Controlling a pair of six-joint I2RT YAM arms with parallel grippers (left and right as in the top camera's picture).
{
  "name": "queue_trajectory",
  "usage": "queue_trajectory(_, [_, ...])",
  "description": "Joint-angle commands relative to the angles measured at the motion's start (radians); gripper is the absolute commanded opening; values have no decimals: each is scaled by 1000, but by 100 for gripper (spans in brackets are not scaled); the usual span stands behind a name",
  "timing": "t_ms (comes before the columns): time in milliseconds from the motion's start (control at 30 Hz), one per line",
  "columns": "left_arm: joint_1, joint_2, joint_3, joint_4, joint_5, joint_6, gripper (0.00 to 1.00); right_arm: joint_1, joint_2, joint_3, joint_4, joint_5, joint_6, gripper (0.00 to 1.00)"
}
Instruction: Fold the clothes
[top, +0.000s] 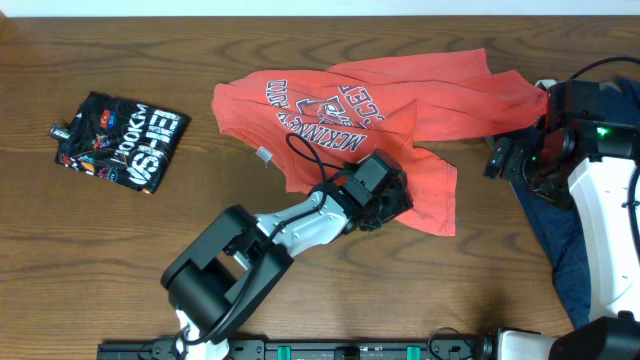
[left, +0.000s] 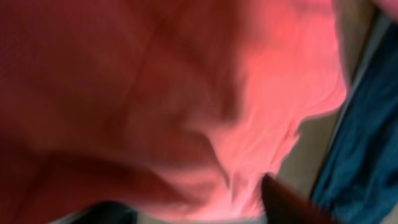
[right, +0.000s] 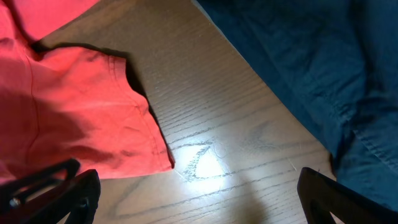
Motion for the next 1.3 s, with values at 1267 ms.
queue_trajectory(1267, [855, -525, -20, -1253, -220, 756, 6, 3, -6, -523, 611, -203, 72, 88])
